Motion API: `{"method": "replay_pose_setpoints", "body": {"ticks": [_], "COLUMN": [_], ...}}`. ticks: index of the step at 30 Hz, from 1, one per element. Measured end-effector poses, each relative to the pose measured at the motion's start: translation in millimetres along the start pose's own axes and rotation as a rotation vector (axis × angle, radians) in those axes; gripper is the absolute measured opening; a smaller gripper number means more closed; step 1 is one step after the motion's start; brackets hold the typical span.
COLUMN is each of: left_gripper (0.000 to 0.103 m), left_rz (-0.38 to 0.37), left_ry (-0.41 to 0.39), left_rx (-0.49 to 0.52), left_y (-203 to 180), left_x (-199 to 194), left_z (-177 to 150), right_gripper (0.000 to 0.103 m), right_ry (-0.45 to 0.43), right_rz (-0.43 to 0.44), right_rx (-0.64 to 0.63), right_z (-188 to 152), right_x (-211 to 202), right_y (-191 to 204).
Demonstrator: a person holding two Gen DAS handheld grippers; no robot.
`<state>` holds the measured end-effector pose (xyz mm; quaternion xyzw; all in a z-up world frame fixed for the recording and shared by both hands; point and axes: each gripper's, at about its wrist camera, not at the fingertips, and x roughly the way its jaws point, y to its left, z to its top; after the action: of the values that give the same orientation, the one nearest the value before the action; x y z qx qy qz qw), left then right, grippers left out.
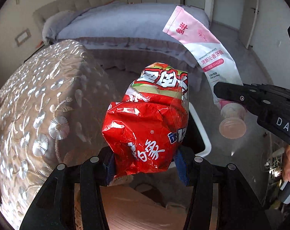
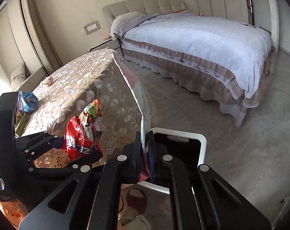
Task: Collect trash
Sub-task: 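Carry the red bag and toothpaste tube over the bin and release both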
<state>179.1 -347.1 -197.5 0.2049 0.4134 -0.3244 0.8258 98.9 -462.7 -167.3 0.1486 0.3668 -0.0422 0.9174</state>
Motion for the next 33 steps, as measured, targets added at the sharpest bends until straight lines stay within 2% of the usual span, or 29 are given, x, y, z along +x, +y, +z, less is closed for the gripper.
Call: {"method": "replay_pose_setpoints", "body": {"ticks": [6,11,14,15,16,17,18,19,22,27,33], "left_gripper": [0.051,0.051,0.051,0.056,0.078,0.093,0.098,0.098,0.098,0.098,0.098], "left_rz": [-0.052,-0.083,-0.130,-0.151,-0.166,-0.167,-0.156,-0.143,-0.159,-0.147,-0.141], "left_ry": [0.118,0.225,0.292,0.316,0.348,0.380,0.392,0.411,0.445,0.415,0.372], "left_rx": [0.006,0.023,0.031,0.037,0.042,0.052,0.064,0.096,0.118,0.117,0.095], "left_y": [-11.4,-21.4,-30.9,-32.6,-37.1,-40.5,-43.9,-48.3,-51.2,-51.1,-51.8], "left_x": [53.7,105.5,132.3,141.1,150.3,159.3,165.5,171.1,180.2,175.2,154.2], "left_z": [3.0,2.4,-1.8,-3.0,-5.7,-8.1,-10.6,-13.7,-15.6,-10.6,-7.3], "right_gripper": [0.008,0.008,0.008,0.009,0.010,0.025,0.075,0.100,0.098,0.098,0.098], "right_ry": [0.080,0.186,0.245,0.266,0.288,0.316,0.342,0.354,0.399,0.383,0.324], "right_rz": [-0.047,-0.062,-0.073,-0.079,-0.087,-0.097,-0.115,-0.154,-0.169,-0.188,-0.178], "right_rx": [-0.057,-0.031,-0.021,-0.027,-0.033,-0.038,-0.037,-0.019,0.028,0.066,0.048], "right_z": [-15.0,-27.0,-34.4,-37.5,-41.3,-45.1,-48.5,-51.3,-57.2,-58.6,-46.7], "right_x": [41.3,82.1,102.4,108.6,114.7,120.8,126.3,130.3,138.6,135.9,120.3], "right_y": [-19.1,-41.7,-53.5,-56.0,-59.0,-62.3,-66.4,-72.2,-86.1,-94.1,-89.1]}}
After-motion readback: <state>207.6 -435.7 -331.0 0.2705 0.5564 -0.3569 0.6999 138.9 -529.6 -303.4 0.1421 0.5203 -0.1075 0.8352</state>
